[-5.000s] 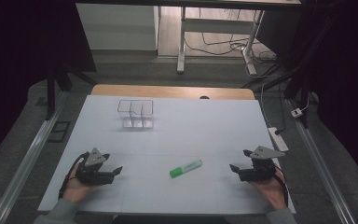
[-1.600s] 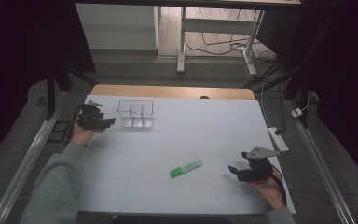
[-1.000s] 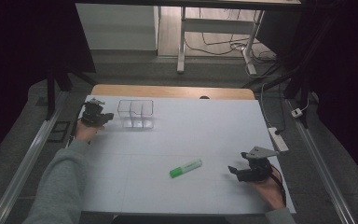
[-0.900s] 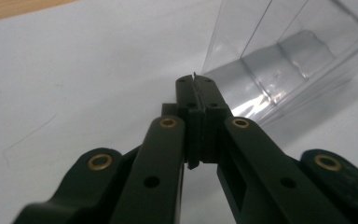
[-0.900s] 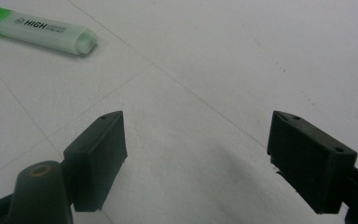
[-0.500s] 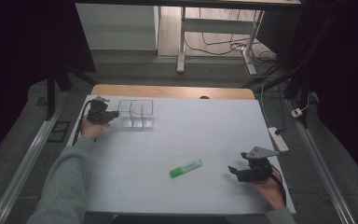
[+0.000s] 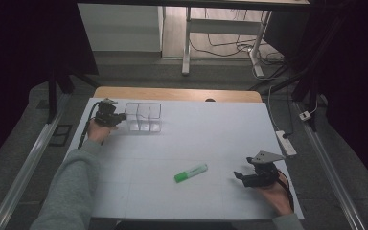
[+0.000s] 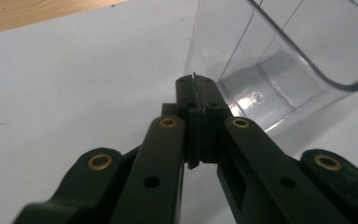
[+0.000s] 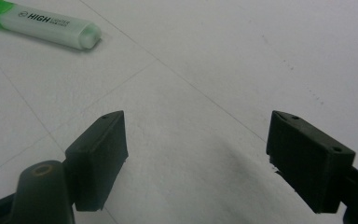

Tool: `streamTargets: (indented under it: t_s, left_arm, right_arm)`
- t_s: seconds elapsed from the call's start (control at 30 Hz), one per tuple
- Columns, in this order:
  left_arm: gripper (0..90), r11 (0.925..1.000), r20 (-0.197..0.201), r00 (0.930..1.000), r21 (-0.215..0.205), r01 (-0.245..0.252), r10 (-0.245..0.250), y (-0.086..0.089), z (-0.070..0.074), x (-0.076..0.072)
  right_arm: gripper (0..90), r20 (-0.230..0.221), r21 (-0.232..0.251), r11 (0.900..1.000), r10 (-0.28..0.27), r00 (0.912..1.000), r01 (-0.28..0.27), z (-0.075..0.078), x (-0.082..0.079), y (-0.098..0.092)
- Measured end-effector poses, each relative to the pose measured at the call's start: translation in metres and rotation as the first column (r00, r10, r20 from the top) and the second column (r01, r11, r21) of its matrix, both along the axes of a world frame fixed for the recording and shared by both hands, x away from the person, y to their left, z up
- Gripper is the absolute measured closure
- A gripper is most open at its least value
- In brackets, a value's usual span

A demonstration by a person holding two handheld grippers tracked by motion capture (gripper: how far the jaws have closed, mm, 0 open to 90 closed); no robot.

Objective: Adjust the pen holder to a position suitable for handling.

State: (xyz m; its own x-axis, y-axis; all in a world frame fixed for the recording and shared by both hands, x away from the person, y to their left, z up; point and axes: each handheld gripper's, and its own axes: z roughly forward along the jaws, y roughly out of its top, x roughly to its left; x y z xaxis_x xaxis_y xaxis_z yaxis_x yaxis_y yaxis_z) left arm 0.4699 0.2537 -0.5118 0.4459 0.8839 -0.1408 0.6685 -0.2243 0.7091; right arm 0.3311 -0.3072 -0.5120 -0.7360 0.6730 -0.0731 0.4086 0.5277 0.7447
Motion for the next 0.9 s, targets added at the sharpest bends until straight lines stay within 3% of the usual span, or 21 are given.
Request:
streamTargets:
  t_s: [0.9]
  left_arm:
    - [89.0,0.9976,-0.008,0.9976,0.003,0.069,-0.069,-0.037,0.001,0.003]
  right_arm:
    - [19.7,-0.005,-0.002,1.0,0.001,1.0,-0.001,0.0,0.0,0.0]
